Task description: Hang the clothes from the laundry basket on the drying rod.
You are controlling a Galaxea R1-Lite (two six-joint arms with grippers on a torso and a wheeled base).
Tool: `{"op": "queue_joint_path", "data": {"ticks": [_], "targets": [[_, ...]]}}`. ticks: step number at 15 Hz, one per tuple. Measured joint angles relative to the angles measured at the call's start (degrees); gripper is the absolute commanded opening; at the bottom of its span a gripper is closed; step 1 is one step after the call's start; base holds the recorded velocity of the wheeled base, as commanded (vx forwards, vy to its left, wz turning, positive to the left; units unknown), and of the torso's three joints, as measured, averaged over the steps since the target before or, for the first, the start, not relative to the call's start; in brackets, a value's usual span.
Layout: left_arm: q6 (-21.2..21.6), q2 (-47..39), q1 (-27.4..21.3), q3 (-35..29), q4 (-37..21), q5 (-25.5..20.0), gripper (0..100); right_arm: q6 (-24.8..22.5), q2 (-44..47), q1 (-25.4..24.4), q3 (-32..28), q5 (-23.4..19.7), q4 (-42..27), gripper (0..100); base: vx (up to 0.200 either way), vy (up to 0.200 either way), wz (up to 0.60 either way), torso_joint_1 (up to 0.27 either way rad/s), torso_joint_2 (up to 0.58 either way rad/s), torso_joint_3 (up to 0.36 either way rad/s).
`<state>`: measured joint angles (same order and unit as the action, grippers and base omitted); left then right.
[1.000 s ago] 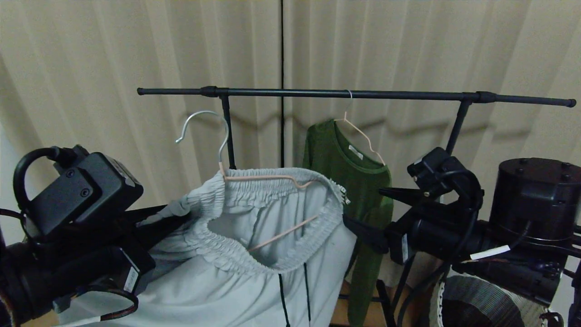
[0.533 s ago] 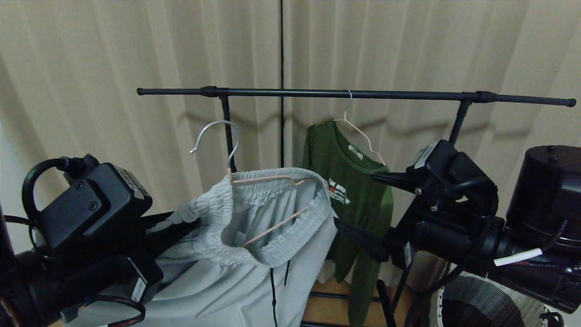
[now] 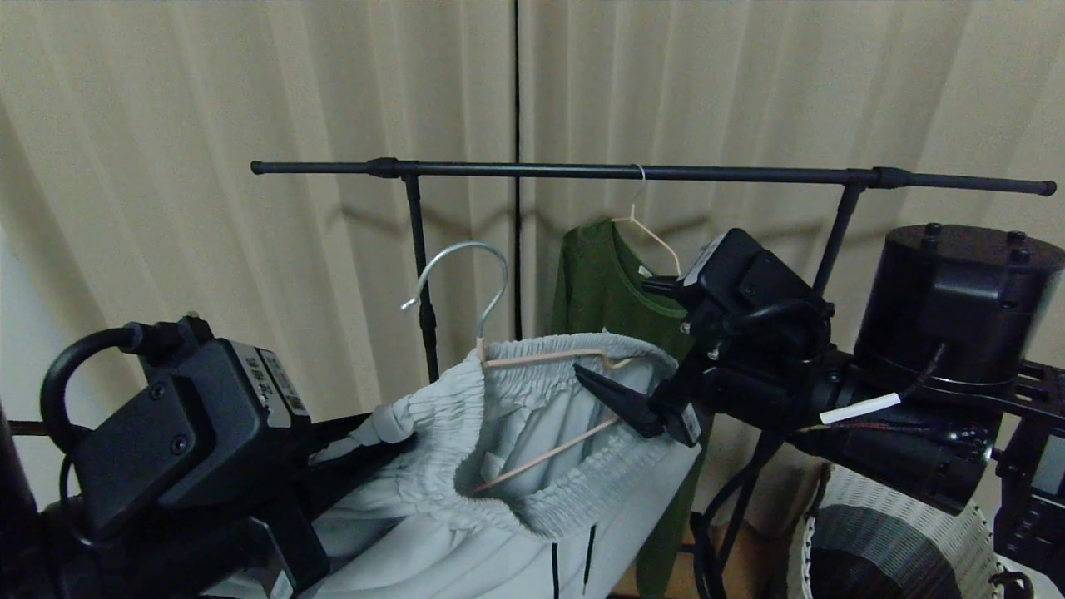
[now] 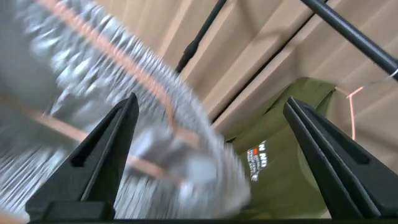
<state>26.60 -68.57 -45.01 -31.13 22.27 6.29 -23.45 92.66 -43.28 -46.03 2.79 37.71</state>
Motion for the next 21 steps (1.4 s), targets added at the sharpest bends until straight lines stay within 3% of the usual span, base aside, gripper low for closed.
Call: {"op": "queue_joint_path", "data": {"ticks": [4,6,13,14,17,21], "targets": [[0.0,0.0,-2.2,0.1,0.0,-0.5,0,-0.2,2.2,0.0,-2.2,-0.1,0.1,100,0.000,0.000,0.00,0.000,0.00,0.000],[0.2,0.1,-3.0,0.2,0.0,-2.8,0,-0.6,3.0,-0.1,-2.4,-0.2,0.6,100,0.000,0.000,0.00,0.000,0.00,0.000],[0.2,1.5,-3.4,0.9,0.1,-3.3,0,-0.7,4.4,-0.6,-1.6,-1.9,2.2,100,0.000,0.000,0.00,0.000,0.00,0.000],[0.2,2.0,-3.4,1.1,0.1,-3.6,0,-0.7,4.5,-0.6,-1.6,-2.2,2.2,0,0.000,0.000,0.00,0.000,0.00,0.000],[0.2,3.1,-3.4,1.7,0.1,-6.3,0,-0.7,5.0,-0.7,-1.6,-2.4,2.5,0,0.000,0.000,0.00,0.000,0.00,0.000],[0.1,3.5,-3.2,1.9,0.3,-6.4,0,-0.7,5.1,-0.7,-1.5,-2.6,2.5,0,0.000,0.000,0.00,0.000,0.00,0.000]]}}
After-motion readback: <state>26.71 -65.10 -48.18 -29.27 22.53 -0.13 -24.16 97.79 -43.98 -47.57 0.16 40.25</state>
